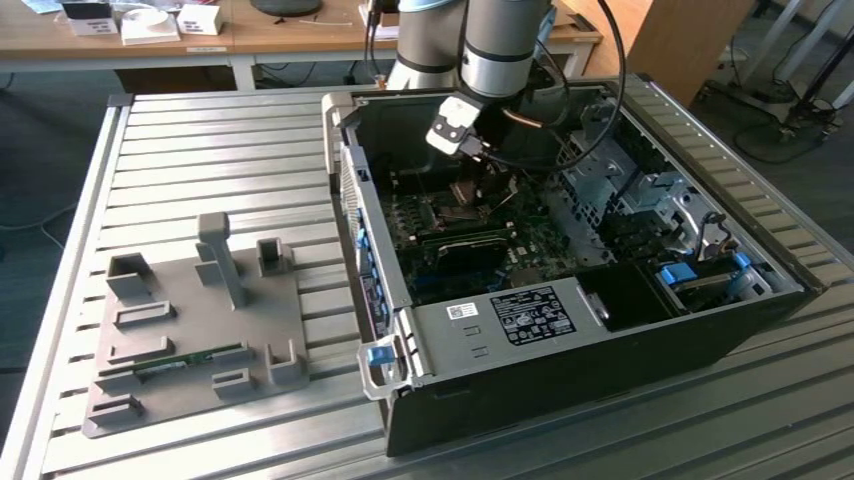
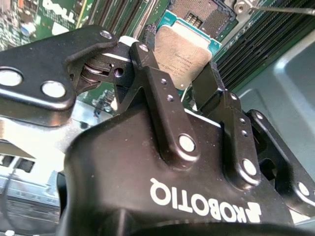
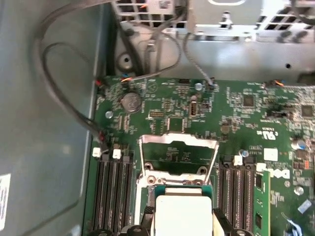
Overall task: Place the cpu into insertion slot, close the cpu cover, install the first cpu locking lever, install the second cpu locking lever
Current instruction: 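Place the cpu into insertion slot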
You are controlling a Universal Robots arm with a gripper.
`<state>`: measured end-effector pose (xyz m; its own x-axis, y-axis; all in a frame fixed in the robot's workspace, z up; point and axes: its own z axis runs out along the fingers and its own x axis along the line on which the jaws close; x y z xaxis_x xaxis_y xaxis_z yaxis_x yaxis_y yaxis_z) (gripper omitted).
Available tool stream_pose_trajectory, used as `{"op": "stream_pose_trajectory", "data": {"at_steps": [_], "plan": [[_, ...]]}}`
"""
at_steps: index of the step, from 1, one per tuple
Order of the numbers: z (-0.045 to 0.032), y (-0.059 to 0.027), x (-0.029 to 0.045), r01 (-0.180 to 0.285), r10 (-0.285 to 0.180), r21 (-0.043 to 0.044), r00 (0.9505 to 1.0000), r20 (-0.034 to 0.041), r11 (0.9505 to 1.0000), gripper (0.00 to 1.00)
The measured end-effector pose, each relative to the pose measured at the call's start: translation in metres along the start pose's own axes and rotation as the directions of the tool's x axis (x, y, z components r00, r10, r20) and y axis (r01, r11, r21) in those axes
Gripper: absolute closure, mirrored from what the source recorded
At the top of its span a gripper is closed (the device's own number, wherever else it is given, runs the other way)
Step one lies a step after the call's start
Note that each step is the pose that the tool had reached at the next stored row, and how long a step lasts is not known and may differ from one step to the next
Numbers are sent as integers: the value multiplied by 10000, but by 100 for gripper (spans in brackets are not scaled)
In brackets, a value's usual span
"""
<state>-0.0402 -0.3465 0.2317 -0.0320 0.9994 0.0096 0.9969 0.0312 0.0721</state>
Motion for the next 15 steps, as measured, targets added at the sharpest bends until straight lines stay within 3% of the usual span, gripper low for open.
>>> {"op": "stream_pose_trajectory", "data": {"at_steps": [2, 7, 8, 10, 15], "plan": [[0, 0, 0, -212, 212, 1, 9998, 15, 9998, 46], [1, 0, 0, -216, 216, 23, 9998, 16, 9998, 46], [2, 0, 1, -217, 217, 97, 9998, 14, 9997, 46], [4, 1, 0, -219, 219, 341, 9998, 13, 9992, 46], [3, 1, 0, -219, 219, 367, 9998, 13, 9991, 46]]}}
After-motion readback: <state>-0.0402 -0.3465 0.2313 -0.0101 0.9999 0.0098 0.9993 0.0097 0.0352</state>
